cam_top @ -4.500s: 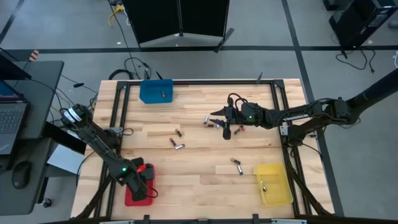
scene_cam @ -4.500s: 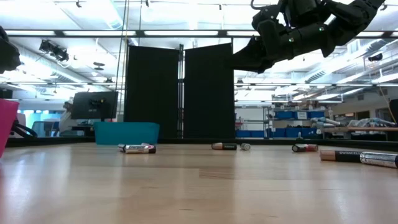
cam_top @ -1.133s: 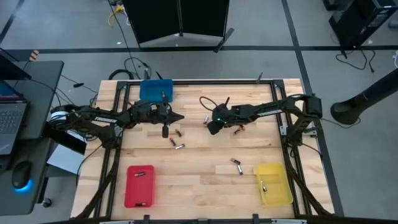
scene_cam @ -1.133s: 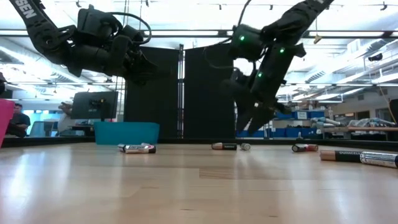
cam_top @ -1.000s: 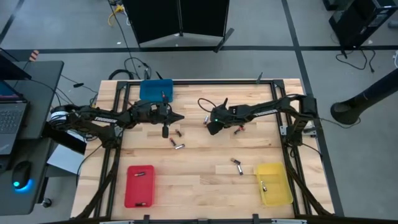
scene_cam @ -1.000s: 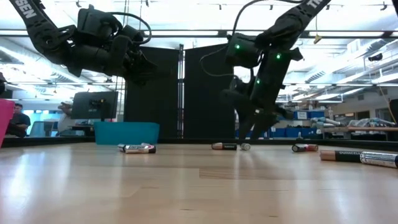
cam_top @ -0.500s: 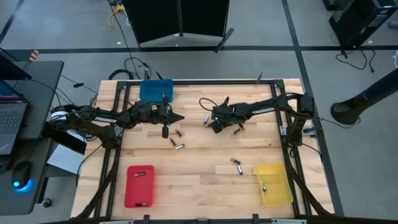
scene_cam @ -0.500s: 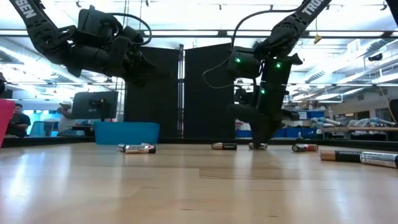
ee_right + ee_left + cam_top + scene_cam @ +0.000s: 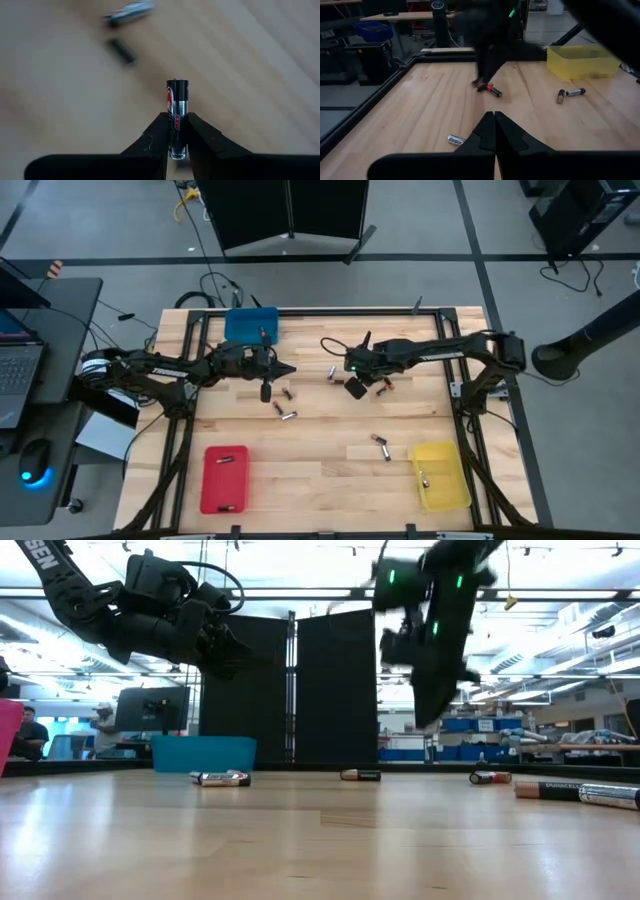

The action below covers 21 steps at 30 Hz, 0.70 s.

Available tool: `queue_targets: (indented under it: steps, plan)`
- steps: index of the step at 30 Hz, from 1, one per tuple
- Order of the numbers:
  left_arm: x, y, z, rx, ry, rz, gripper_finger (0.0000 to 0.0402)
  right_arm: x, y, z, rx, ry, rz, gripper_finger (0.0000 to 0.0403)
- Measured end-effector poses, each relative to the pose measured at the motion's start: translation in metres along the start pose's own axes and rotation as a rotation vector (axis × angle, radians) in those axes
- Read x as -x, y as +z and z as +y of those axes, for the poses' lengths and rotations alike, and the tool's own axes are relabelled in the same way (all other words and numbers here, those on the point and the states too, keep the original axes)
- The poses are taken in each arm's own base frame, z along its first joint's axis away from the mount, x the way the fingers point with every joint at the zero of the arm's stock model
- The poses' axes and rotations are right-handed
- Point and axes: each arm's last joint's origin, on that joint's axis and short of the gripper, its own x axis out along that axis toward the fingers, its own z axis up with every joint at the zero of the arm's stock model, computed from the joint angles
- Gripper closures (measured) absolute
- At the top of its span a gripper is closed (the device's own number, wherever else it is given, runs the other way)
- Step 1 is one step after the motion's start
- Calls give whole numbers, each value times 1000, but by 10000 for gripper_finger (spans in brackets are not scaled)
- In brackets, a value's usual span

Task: Sort batteries
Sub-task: Put the silver battery into the yellow bin

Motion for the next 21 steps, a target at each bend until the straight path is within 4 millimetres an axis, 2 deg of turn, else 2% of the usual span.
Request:
queue_targets:
  steps: [4, 9, 21]
  plan:
    - [0, 0, 0, -18, 0, 0, 399, 42, -17, 18, 6, 110, 39, 345]
    - [0, 0, 0, -19, 0, -1, 399, 73, -55, 31, -76, 153, 181, 345]
    - [0, 0, 0, -48, 1, -1, 399, 110, -151, 50, -361, -62, 489, 345]
